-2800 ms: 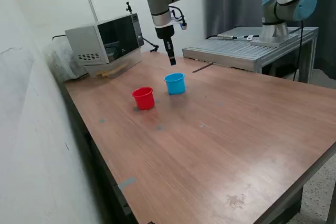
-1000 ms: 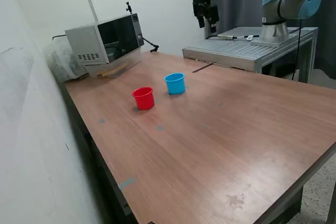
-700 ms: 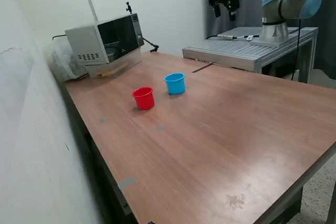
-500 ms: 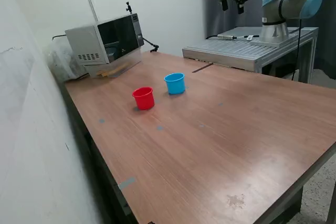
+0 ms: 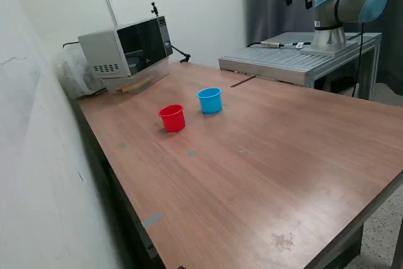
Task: Place red objects in the red bin, and blue objects in the blue bin.
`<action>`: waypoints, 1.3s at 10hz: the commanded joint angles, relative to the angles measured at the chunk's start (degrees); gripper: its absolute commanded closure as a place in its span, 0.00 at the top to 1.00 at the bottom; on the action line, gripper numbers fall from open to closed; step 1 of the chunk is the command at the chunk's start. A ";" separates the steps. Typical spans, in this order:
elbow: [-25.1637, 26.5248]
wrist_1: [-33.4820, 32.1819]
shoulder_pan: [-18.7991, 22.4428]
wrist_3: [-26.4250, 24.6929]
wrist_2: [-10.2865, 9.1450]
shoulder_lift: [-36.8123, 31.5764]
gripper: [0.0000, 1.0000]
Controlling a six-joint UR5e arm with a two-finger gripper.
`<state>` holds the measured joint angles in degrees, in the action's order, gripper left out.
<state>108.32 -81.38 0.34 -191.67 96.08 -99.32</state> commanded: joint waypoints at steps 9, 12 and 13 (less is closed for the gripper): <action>0.75 5.70 -0.60 -0.11 0.16 -1.05 1.00; 0.84 5.70 -0.69 -0.11 0.16 -1.05 1.00; 0.92 5.70 -0.60 -0.11 0.07 -1.13 1.00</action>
